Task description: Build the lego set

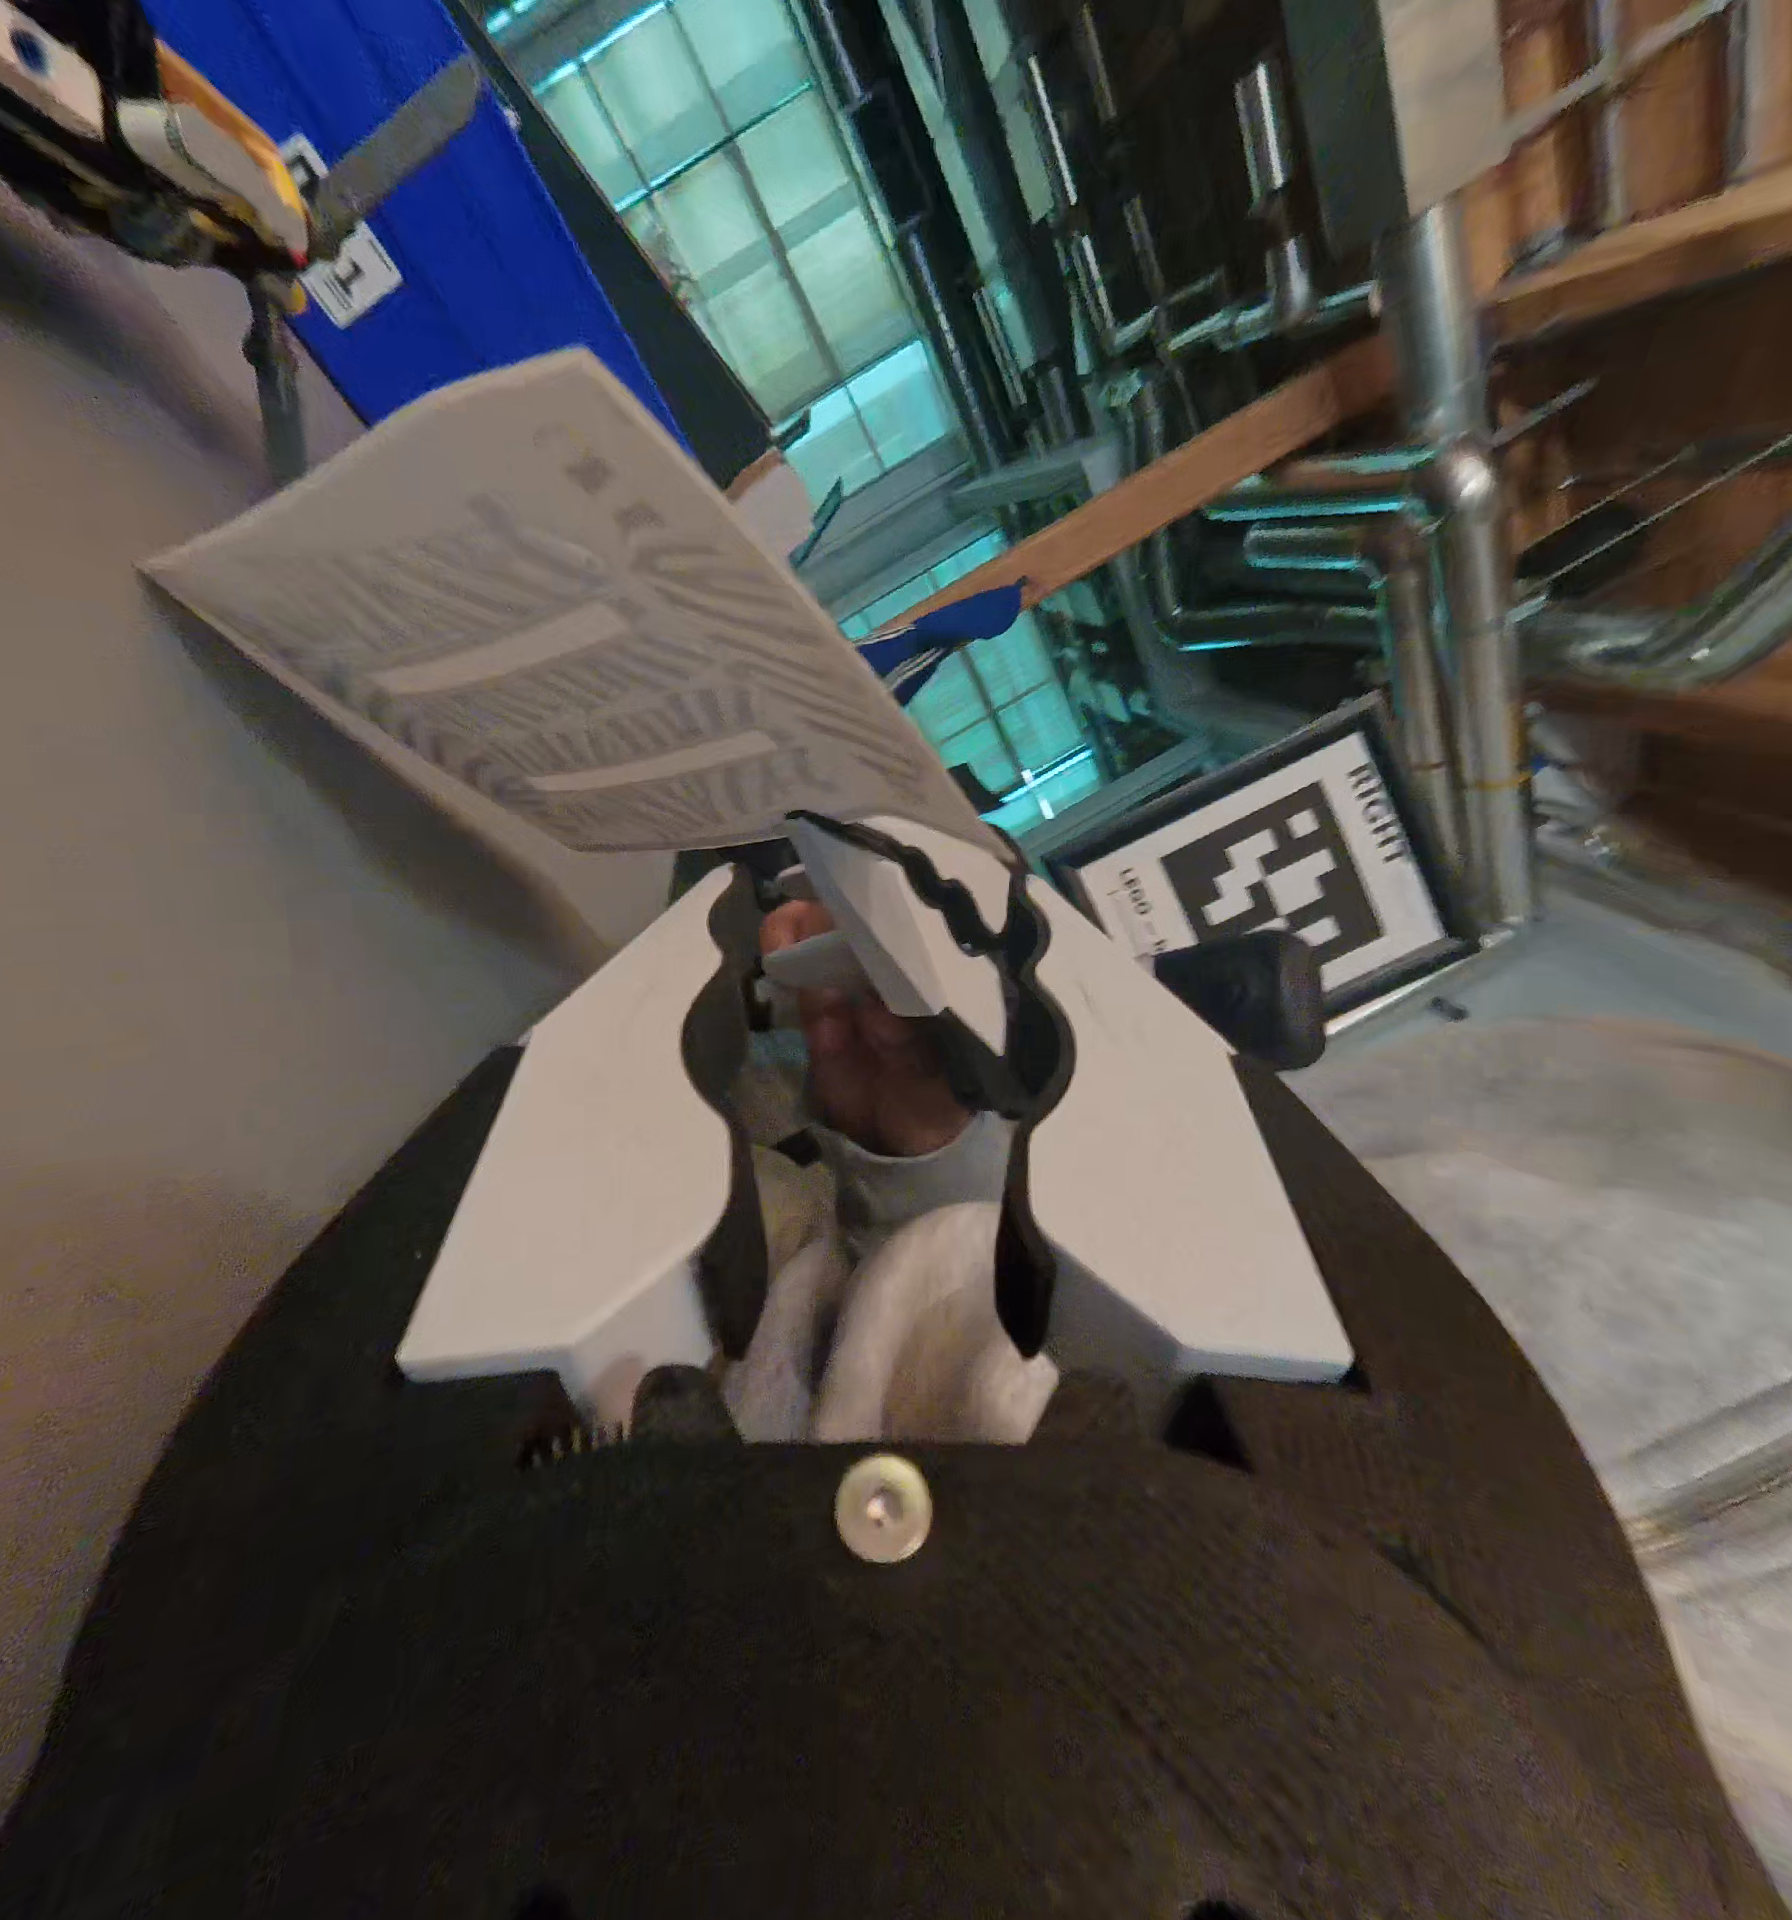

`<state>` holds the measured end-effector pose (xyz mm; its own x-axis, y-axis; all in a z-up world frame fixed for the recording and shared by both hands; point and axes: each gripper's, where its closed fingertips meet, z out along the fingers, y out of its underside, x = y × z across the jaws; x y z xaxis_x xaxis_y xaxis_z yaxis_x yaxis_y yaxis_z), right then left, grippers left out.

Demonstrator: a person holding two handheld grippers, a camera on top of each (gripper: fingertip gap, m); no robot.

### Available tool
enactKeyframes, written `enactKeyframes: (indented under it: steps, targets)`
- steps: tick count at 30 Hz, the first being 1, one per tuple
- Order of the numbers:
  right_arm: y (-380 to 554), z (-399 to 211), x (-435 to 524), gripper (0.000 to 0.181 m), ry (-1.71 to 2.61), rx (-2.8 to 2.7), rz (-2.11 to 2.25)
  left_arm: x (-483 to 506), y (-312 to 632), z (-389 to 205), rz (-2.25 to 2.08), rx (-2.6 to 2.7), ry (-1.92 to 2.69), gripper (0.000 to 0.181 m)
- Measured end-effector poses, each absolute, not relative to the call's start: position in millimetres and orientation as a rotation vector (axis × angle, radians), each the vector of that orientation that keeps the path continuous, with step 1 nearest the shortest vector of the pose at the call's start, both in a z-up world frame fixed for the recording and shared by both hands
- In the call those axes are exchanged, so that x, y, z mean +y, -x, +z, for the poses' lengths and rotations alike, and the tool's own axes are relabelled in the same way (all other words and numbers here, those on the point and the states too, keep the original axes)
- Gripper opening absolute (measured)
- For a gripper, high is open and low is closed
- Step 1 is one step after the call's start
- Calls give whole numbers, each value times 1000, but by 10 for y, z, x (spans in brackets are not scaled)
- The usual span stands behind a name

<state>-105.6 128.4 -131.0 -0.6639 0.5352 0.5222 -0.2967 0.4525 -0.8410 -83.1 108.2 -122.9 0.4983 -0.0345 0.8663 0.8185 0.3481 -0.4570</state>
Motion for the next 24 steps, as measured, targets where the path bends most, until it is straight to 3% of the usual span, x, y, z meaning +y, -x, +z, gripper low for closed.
enactKeyframes:
  steps: [1,8,15,24]
  targets:
    - [1079,-1292,1292,0,233,-1893,1340,1081,851,-1233,-617,-882,1098,46]
    - [1339,-1268,1157,0,389,-1891,1518,938,867,-1204,-498,-791,1245,62]
    - [1670,-1398,906,0,377,-1998,1435,711,1205,-1333,-315,-871,1382,54]
    - [1562,-1415,813,0,266,-2007,1422,764,1158,-1337,-414,-858,1350,55]
